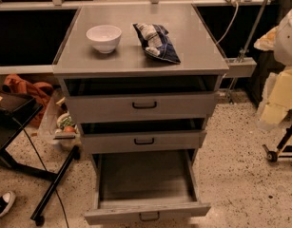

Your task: Close bottom drawer

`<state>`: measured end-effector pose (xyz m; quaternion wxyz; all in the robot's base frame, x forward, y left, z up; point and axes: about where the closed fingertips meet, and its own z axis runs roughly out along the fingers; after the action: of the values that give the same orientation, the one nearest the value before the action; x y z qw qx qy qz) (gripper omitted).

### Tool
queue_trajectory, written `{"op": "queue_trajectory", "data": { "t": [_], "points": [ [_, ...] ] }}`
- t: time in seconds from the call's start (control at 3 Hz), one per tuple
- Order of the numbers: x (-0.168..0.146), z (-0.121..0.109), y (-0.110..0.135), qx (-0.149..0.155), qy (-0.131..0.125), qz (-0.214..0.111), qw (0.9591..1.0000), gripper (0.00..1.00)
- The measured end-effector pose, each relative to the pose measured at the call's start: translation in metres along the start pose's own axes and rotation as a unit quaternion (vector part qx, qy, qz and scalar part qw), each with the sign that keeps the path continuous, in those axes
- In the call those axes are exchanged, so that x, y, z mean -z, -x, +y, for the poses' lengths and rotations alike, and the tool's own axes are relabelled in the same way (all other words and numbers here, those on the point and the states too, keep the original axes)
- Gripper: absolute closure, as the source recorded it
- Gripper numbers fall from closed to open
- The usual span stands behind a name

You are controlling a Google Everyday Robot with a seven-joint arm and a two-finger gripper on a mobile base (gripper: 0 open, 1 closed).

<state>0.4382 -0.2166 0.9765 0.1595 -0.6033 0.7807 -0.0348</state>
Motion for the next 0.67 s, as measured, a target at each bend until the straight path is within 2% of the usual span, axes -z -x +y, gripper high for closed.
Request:
{"op": "queue_trajectory", "data": {
  "t": [0.33, 0.67],
  "points": [
    [0.0, 0.0, 0.0, 0.0, 0.0, 0.0, 1.0, 0.0],
    [-0.02, 0.009, -0.009, 0.0, 0.009, -0.032, 0.9994, 0.0]
  ]
}}
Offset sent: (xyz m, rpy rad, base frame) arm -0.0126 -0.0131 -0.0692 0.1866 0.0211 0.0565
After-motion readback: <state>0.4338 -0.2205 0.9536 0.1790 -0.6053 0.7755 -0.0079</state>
